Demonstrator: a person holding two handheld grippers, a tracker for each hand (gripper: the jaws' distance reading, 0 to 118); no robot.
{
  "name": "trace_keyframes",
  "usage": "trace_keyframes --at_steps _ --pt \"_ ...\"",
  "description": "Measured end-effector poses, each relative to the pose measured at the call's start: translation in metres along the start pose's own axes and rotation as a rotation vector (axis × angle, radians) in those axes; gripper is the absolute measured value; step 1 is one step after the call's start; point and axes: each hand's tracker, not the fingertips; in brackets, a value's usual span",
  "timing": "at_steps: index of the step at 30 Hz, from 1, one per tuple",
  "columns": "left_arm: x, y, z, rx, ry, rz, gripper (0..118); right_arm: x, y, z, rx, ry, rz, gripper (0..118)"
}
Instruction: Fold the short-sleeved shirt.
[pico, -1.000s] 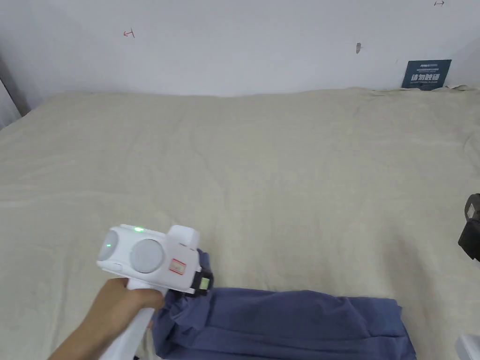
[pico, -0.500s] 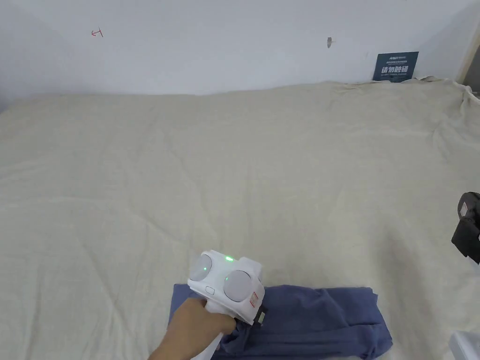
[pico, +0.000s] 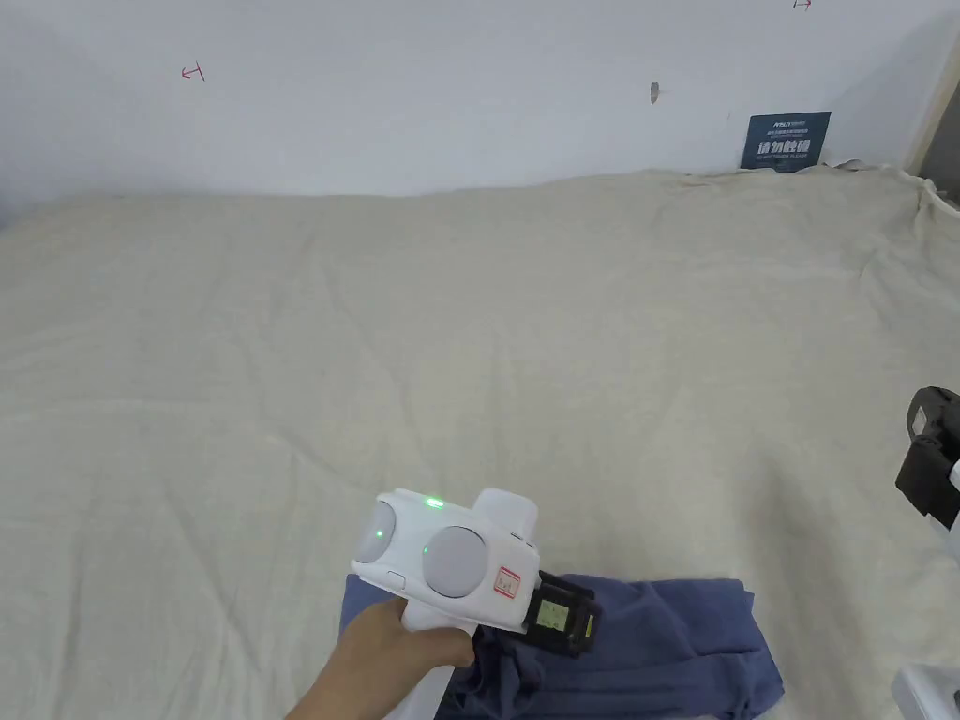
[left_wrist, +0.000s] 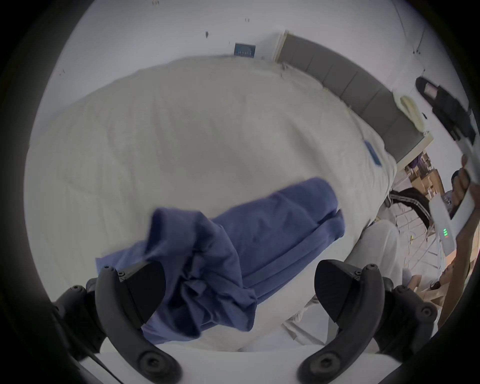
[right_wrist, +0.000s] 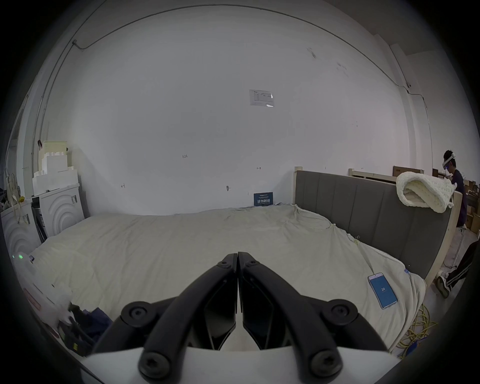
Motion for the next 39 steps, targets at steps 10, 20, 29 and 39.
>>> trace_keyframes --at_steps 10,20,29,39 --pt "-0.061 -0.018 0.069 0.262 0.159 0.108 108 -0.015 0.008 -0.001 0.015 0.03 0.011 0" --pt "-0.11 -0.065 0.05 0.325 0.311 0.176 2 -0.02 0.008 -0.002 0.01 0.048 0.008 0" --pt "-0.1 -0.086 -0.002 0.294 0.278 0.136 0 -0.015 0.004 -0.001 -0.005 0.041 0.004 0" --pt "-0.026 -0.077 -0.046 0.23 0.136 0.018 0 -0.005 -0.002 -0.001 -0.026 0.021 -0.009 0"
